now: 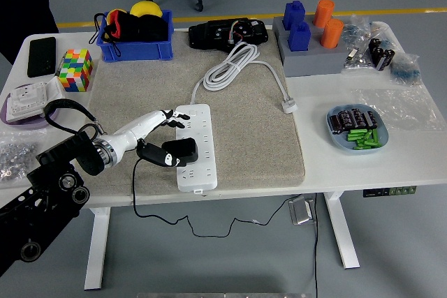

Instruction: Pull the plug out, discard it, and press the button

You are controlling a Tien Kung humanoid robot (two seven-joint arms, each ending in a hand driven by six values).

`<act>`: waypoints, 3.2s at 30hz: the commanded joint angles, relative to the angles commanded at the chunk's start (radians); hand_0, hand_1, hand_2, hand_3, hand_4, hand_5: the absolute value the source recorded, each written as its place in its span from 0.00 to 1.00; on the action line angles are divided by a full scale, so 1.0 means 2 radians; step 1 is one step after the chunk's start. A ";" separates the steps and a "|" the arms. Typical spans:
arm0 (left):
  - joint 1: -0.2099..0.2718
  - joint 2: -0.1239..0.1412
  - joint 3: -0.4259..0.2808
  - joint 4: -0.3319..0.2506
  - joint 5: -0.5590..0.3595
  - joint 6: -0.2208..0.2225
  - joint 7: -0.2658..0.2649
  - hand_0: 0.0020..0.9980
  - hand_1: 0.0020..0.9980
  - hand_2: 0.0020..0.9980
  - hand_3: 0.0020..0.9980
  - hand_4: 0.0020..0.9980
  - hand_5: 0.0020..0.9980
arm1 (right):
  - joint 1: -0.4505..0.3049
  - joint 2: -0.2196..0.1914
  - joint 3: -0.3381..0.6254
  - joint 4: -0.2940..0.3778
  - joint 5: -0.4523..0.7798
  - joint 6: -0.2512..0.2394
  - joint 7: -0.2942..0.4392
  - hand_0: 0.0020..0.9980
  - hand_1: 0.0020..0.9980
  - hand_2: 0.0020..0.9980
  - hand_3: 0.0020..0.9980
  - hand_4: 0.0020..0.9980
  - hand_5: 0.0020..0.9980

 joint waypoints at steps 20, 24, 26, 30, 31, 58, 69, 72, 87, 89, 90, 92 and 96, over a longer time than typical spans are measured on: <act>-0.008 -0.005 0.021 0.023 -0.024 0.034 -0.001 0.52 0.37 0.42 0.54 0.76 0.00 | 0.001 0.001 0.005 0.000 -0.001 0.000 0.000 0.76 0.71 0.72 0.73 0.77 0.66; -0.009 -0.006 0.026 0.024 -0.027 0.039 -0.004 0.52 0.37 0.42 0.54 0.76 0.00 | 0.001 0.001 0.005 0.000 -0.001 0.000 0.000 0.76 0.71 0.72 0.73 0.77 0.66; -0.009 -0.006 0.027 0.025 -0.028 0.039 -0.004 0.50 0.35 0.40 0.53 0.74 0.00 | 0.001 0.001 0.005 0.000 0.000 0.000 0.000 0.76 0.71 0.72 0.73 0.77 0.66; -0.009 -0.007 0.027 0.026 -0.027 0.040 -0.004 0.50 0.35 0.40 0.53 0.74 0.00 | 0.000 0.001 0.005 -0.001 -0.001 0.000 0.000 0.76 0.71 0.72 0.73 0.77 0.66; -0.009 -0.007 0.027 0.026 -0.027 0.041 -0.004 0.49 0.34 0.38 0.52 0.75 0.00 | 0.000 0.001 0.005 -0.001 -0.001 0.000 0.000 0.76 0.71 0.72 0.73 0.77 0.66; -0.027 0.002 -0.065 0.102 -0.007 0.070 -0.032 0.49 0.33 0.36 0.50 0.73 0.00 | 0.001 0.001 0.004 -0.001 -0.001 0.000 0.000 0.76 0.71 0.72 0.73 0.77 0.66; -0.034 -0.003 -0.060 0.142 -0.002 0.088 -0.048 0.62 0.48 0.51 0.58 0.74 0.00 | 0.004 -0.001 0.001 -0.001 0.000 0.000 0.000 0.76 0.71 0.72 0.73 0.77 0.66; -0.034 -0.004 -0.059 0.147 -0.004 0.091 -0.054 0.62 0.48 0.51 0.58 0.74 0.00 | 0.004 -0.001 0.000 -0.001 0.000 0.000 0.000 0.76 0.71 0.72 0.73 0.77 0.66; -0.032 -0.004 -0.056 0.152 -0.009 0.083 -0.058 0.71 0.69 0.67 0.81 0.87 0.00 | 0.002 -0.003 -0.003 -0.001 0.001 0.000 0.000 0.76 0.71 0.72 0.73 0.77 0.66; -0.032 -0.003 -0.057 0.152 -0.010 0.082 -0.058 0.71 0.69 0.67 0.81 0.87 0.00 | 0.002 -0.003 -0.002 -0.001 0.001 0.000 0.000 0.76 0.71 0.72 0.73 0.77 0.66; -0.031 -0.003 -0.058 0.151 -0.009 0.082 -0.058 0.71 0.69 0.67 0.81 0.87 0.00 | 0.002 -0.002 -0.002 0.000 0.001 0.000 0.000 0.76 0.71 0.72 0.73 0.77 0.66; -0.031 -0.003 -0.058 0.148 -0.008 0.083 -0.059 0.74 0.74 0.73 0.91 0.92 0.00 | 0.002 -0.002 -0.002 0.000 0.001 0.000 0.000 0.76 0.71 0.72 0.73 0.77 0.66; -0.030 -0.002 -0.061 0.129 -0.008 0.086 -0.063 0.74 0.74 0.73 0.91 0.92 0.00 | 0.000 -0.002 0.000 -0.001 0.000 0.000 0.000 0.76 0.71 0.72 0.73 0.77 0.66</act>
